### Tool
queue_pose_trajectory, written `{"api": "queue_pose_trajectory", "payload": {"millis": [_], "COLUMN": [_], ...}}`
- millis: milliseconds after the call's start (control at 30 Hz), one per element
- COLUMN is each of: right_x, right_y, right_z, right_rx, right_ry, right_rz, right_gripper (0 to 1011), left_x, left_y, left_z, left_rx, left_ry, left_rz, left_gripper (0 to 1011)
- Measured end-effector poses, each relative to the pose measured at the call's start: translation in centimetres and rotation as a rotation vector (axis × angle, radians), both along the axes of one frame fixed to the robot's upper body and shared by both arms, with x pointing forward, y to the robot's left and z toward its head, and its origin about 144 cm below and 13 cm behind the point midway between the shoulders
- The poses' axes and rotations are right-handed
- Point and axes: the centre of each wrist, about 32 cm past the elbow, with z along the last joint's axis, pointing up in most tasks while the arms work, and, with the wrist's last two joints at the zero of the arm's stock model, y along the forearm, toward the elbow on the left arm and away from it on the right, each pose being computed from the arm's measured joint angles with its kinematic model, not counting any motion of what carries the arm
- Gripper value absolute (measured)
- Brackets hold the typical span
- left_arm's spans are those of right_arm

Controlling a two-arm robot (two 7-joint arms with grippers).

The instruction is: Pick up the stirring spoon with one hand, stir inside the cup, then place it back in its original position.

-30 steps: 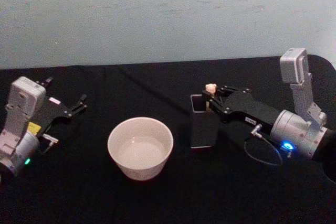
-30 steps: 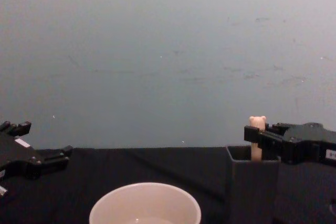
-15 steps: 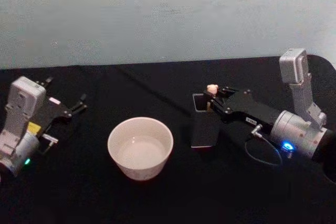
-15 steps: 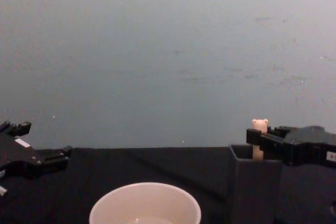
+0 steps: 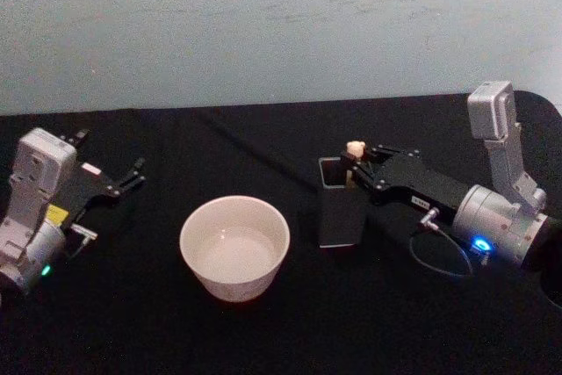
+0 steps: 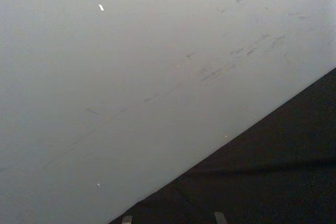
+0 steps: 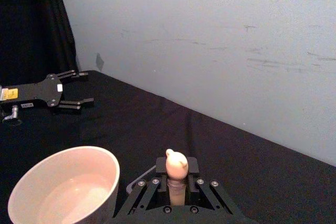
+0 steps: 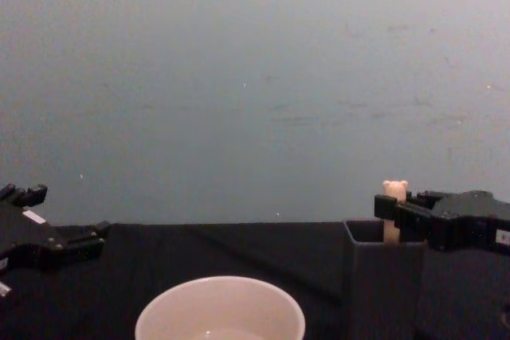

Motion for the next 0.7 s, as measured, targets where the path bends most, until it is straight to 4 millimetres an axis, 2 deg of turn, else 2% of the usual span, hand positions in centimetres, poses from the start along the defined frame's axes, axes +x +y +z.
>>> {"api": "queue_pose_trajectory", "payload": {"millis": [600, 700], "right_x": [0.00, 0.00], "right_y": [0.00, 0.01], "right_z": [0.04, 0.04], "right_rx": [0.000, 0.000], "right_ry": [-0.002, -0.002], "right_rz": [0.001, 0.002], "right_gripper": [214, 255], "left_x": [0.00, 0.00], "left_y": [0.00, 0.00], "left_z": [0.00, 0.00], "left_rx": [0.000, 0.000], "left_ry": [0.000, 0.000], "left_rz": [0.000, 0.000], "left_gripper": [1001, 1001]}}
